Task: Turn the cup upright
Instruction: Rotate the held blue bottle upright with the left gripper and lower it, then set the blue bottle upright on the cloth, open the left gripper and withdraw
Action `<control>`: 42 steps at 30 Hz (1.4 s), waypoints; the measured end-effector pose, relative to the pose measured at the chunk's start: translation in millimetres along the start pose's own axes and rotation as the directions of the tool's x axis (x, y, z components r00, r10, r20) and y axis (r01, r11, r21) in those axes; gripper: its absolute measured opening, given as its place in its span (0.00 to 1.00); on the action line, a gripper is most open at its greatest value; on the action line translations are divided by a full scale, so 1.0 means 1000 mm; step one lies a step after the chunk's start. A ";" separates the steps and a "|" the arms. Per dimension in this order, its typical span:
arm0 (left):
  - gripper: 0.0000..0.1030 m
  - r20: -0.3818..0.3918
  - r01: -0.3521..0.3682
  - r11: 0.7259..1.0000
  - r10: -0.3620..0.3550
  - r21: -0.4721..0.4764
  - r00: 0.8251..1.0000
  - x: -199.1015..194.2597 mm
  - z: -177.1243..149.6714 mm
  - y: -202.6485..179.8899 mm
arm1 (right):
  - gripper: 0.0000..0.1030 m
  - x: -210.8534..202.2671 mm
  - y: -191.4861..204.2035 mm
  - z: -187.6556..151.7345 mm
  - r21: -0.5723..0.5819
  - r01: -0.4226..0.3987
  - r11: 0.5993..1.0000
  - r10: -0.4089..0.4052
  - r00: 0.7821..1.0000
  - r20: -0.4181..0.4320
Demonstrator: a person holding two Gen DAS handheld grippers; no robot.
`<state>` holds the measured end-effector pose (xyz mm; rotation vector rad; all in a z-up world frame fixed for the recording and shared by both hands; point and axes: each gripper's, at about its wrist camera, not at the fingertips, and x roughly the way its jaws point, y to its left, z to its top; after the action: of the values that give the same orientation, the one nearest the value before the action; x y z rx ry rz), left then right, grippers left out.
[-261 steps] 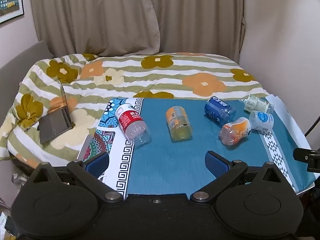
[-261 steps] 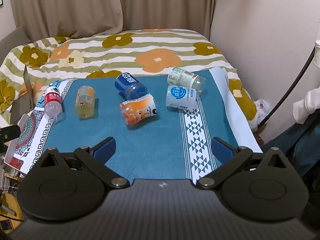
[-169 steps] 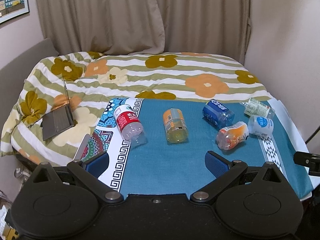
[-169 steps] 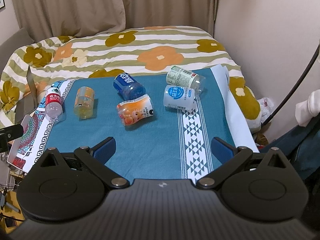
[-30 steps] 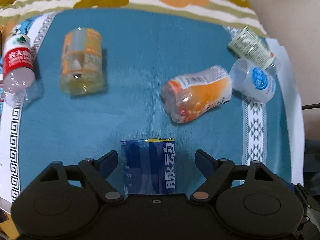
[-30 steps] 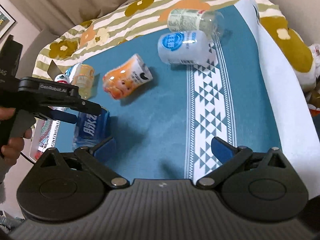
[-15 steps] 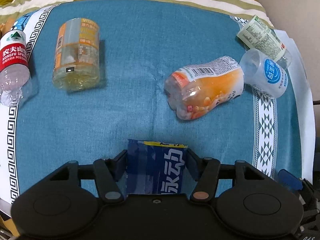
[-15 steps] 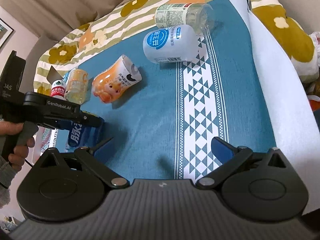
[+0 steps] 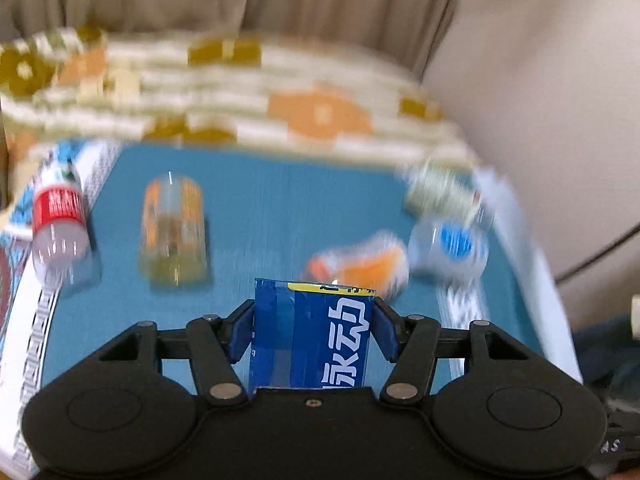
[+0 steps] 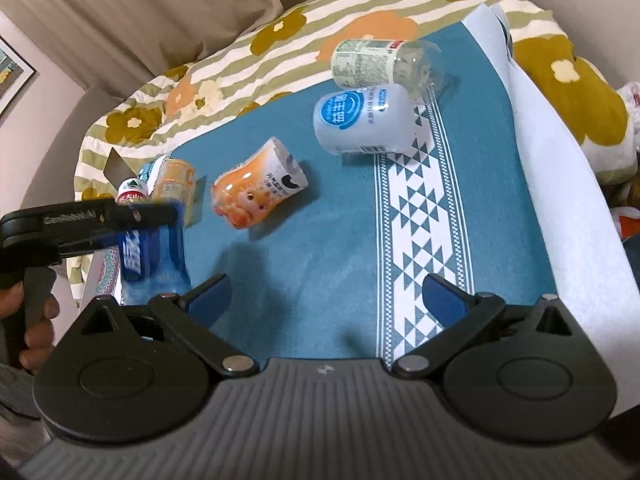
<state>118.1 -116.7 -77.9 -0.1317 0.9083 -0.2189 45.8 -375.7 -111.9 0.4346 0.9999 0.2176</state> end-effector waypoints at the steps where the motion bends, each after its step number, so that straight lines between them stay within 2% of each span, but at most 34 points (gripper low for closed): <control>1: 0.62 0.071 0.003 1.000 -0.003 -0.002 0.997 -0.002 -0.007 0.002 | 1.00 0.001 0.002 -0.002 -0.005 0.009 1.000 -0.009 1.000 -0.002; 4: 0.62 0.205 -0.016 1.000 0.017 -0.006 0.979 0.004 -0.021 0.011 | 1.00 0.004 0.007 -0.007 -0.023 0.037 0.999 -0.037 0.999 -0.017; 7: 0.62 0.287 -0.015 1.000 0.021 -0.023 0.958 0.014 -0.034 0.021 | 1.00 0.008 0.013 -0.015 -0.060 0.072 0.996 -0.074 0.997 -0.027; 10: 0.62 0.326 -0.008 0.999 0.018 -0.032 0.945 0.024 -0.041 0.031 | 1.00 0.011 0.017 -0.023 -0.081 0.105 0.991 -0.107 0.994 -0.024; 14: 0.62 0.374 -0.002 1.000 0.014 -0.030 0.927 0.026 -0.055 0.036 | 1.00 0.014 0.020 -0.032 -0.080 0.108 0.991 -0.110 0.994 -0.024; 18: 0.62 0.376 0.007 0.999 0.009 -0.042 0.926 0.024 -0.063 0.038 | 1.00 0.016 0.026 -0.040 -0.100 0.109 0.989 -0.112 0.993 -0.024; 26: 0.62 0.355 -0.012 1.000 0.009 0.006 0.935 0.012 -0.075 0.033 | 1.00 0.013 0.035 -0.050 -0.109 0.096 0.989 -0.098 0.995 -0.012; 36: 0.63 0.291 -0.032 0.999 0.031 -0.001 0.956 -0.001 -0.085 0.030 | 1.00 0.012 0.041 -0.056 -0.120 0.099 0.988 -0.100 0.995 -0.004; 40: 0.61 0.254 -0.063 0.998 0.057 0.017 0.965 -0.005 -0.091 0.027 | 1.00 0.015 0.044 -0.055 -0.127 0.087 0.988 -0.088 0.996 -0.004; 42: 0.61 0.259 -0.047 0.999 0.045 0.002 0.965 -0.006 -0.093 0.030 | 1.00 0.016 0.046 -0.055 -0.131 0.079 0.988 -0.080 0.997 -0.001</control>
<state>45.2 -88.0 -136.2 -0.1283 0.6496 -0.1573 8.7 -314.6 -128.5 0.2738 1.0006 0.2118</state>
